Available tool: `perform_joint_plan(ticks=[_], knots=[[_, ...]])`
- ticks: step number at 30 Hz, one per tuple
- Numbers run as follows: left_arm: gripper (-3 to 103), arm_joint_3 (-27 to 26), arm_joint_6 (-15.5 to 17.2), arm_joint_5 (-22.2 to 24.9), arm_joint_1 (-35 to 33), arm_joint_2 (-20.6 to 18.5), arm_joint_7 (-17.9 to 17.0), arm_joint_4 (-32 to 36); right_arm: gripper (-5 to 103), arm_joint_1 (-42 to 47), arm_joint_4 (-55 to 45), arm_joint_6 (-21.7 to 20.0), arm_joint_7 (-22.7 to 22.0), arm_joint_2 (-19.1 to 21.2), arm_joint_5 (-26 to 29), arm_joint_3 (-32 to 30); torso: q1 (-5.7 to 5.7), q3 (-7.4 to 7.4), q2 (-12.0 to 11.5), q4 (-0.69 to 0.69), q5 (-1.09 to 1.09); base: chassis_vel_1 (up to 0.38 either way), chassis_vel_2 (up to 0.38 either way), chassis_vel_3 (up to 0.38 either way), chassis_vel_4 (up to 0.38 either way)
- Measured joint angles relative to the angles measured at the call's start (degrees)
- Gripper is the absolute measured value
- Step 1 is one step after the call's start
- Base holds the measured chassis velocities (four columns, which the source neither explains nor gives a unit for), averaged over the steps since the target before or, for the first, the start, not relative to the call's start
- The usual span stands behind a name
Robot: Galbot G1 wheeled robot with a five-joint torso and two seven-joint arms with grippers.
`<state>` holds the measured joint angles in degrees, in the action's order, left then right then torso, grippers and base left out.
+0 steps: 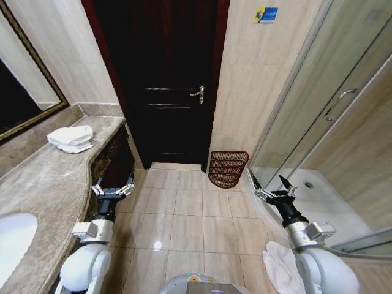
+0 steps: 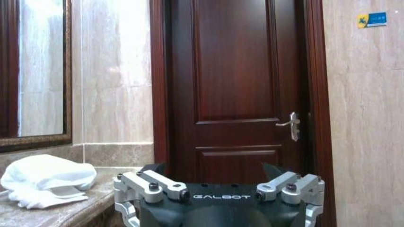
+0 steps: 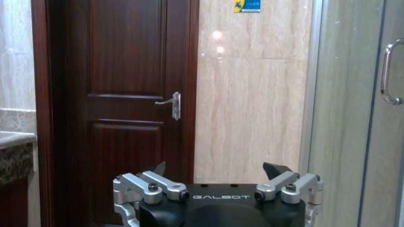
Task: Discard the used towel into the hamper.
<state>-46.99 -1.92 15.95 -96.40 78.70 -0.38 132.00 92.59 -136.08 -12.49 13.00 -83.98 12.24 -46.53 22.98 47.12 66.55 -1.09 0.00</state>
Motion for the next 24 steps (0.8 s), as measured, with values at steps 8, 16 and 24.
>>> perform_joint_plan(ticks=[8,16,24], knots=[[100,-0.1,-0.22,0.1,-0.18,0.0,0.0,0.0,100,-0.23,0.02,-0.09,0.47,0.06,-0.27,-0.02,0.0,0.0,0.0,0.0,0.0,0.0,0.0,0.0,0.0],[100,-0.5,-0.44,0.09,-0.18,0.02,-0.03,0.12,100,-0.25,-0.03,-0.58,0.41,0.09,-0.67,-0.05,0.0,0.0,0.0,0.0,0.0,0.0,0.0,0.0,0.0],[100,-0.51,-0.94,0.0,-0.53,0.23,-0.06,0.13,100,-0.31,0.03,0.05,0.42,0.08,-0.61,-0.23,0.0,0.0,0.0,0.0,0.0,0.0,0.0,0.0,0.0]])
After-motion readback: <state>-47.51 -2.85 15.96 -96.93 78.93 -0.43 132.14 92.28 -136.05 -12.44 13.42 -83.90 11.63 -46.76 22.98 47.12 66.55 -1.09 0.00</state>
